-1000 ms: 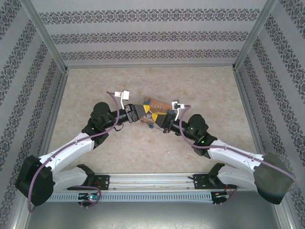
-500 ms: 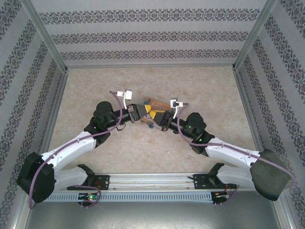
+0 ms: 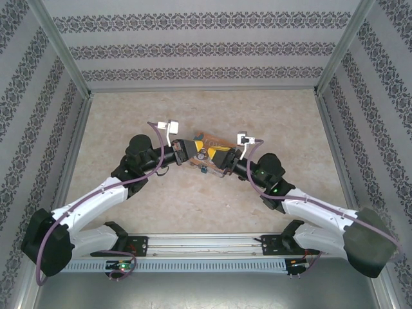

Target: Unlock a padlock with a key

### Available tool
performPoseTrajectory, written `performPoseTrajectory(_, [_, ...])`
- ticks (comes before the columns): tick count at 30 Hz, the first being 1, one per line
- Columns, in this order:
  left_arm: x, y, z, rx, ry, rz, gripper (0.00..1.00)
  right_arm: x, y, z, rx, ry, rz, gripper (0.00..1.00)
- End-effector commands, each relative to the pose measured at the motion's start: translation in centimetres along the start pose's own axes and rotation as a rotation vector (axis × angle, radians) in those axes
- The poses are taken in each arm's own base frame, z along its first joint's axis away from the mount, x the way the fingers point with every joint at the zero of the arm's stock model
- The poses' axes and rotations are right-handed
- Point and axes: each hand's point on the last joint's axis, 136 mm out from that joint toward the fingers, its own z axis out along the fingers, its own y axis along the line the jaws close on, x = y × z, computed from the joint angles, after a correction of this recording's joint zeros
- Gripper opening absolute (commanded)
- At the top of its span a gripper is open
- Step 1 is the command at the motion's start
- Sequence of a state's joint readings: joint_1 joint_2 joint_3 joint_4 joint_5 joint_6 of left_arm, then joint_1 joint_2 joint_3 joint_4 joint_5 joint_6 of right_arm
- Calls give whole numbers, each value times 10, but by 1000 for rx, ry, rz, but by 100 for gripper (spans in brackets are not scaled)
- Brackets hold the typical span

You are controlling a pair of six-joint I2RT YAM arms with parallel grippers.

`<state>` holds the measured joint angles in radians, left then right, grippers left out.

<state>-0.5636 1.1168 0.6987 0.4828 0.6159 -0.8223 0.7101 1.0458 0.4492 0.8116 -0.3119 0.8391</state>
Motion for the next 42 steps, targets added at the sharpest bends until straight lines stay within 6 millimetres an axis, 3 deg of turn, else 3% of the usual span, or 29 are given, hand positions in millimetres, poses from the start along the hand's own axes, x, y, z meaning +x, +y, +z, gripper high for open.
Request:
performPoseTrajectory(1, [-6, -14, -3, 9, -6, 50, 0, -2, 10, -4, -33, 7, -18, 29])
performPoseTrajectory(6, [-7, -17, -2, 17, -4, 51, 0, -3, 27, 2, -92, 43, -40, 30])
performPoseTrajectory(14, [-6, -17, -3, 20, 1, 52, 0, 6, 37, 21, -138, 101, -36, 30])
performPoseTrajectory(33, [-7, -14, -3, 9, -15, 47, 0, 19, 31, 19, -125, 124, -25, 15])
performPoseTrajectory(42, [-8, -13, -3, 6, -18, 47, 0, 20, 27, 17, -111, 122, -22, 15])
